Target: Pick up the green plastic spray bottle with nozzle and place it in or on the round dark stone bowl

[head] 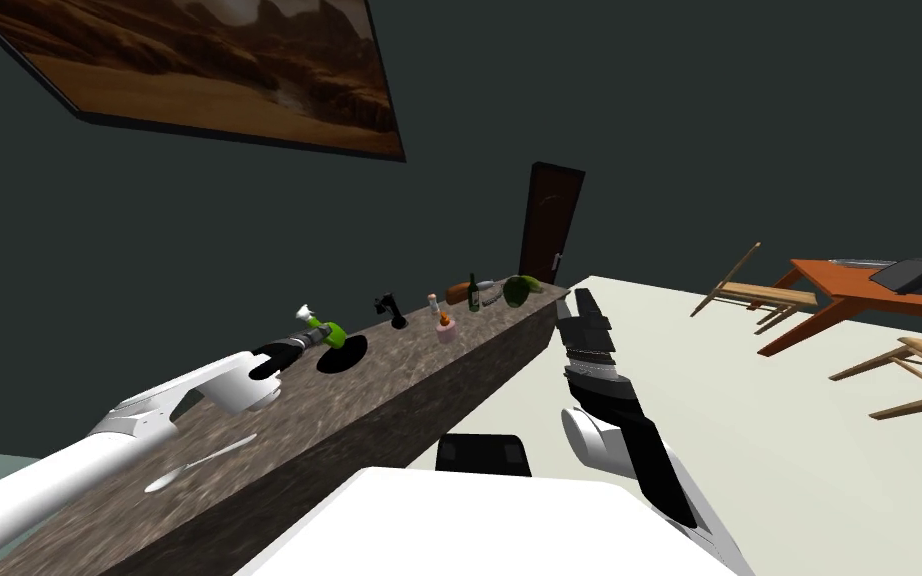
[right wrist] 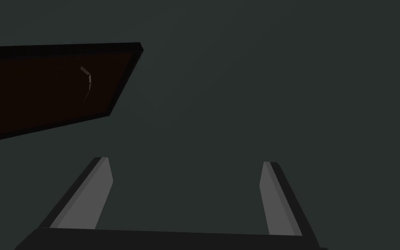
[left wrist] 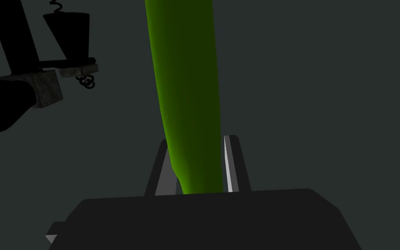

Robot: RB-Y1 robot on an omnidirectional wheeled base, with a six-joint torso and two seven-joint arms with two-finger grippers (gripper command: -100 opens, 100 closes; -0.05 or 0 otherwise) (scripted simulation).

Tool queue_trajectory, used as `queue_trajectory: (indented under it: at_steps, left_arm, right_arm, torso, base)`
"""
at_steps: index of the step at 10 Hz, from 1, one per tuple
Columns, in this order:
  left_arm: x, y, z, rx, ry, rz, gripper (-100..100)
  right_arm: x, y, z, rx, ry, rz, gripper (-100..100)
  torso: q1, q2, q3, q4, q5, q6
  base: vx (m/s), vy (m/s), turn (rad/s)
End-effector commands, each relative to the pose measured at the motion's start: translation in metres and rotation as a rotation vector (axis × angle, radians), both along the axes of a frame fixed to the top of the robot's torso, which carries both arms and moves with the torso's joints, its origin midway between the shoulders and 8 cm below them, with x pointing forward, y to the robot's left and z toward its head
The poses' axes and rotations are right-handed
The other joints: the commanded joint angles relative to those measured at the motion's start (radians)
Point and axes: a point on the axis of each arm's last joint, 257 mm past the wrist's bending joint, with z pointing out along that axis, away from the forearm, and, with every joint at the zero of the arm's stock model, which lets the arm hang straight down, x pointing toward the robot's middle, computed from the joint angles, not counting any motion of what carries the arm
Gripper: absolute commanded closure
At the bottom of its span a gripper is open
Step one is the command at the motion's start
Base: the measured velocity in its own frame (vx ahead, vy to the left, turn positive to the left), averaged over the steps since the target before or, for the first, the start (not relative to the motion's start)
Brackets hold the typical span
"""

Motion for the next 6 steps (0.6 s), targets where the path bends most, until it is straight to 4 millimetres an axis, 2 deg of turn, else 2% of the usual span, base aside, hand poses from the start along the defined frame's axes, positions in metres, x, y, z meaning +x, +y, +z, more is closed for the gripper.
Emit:
queue_trajectory:
  at_steps: [1, 5, 6]
  left_arm:
    - [0.0, 0.0, 0.0, 0.0, 0.0, 0.0, -100]
    - [-0.0002, 0.0003, -0.0001, 0.0, 0.0, 0.001, -100]
    - [-0.0007, 0.0008, -0.0007, 0.0, 0.001, 0.002, 0]
  right_arm:
    - [0.0, 0.0, 0.0, 0.0, 0.0, 0.0, 0]
    - [0.0, 0.0001, 0.0, 0.0, 0.0, 0.0, 0]
    - [0.0, 0.0001, 0.0, 0.0, 0.0, 0.0, 0]
  torso:
    - [0.0, 0.0, 0.0, 0.0, 0.0, 0.0]
    - [-0.01, 0.001, 0.0, 0.0, -0.003, 0.0]
    - [-0.011, 0.001, 0.001, 0.001, -0.004, 0.001]
  base:
    - [0.002, 0.024, -0.001]
    - [0.0, 0.002, 0.0]
    - [0.0, 0.0, 0.0]
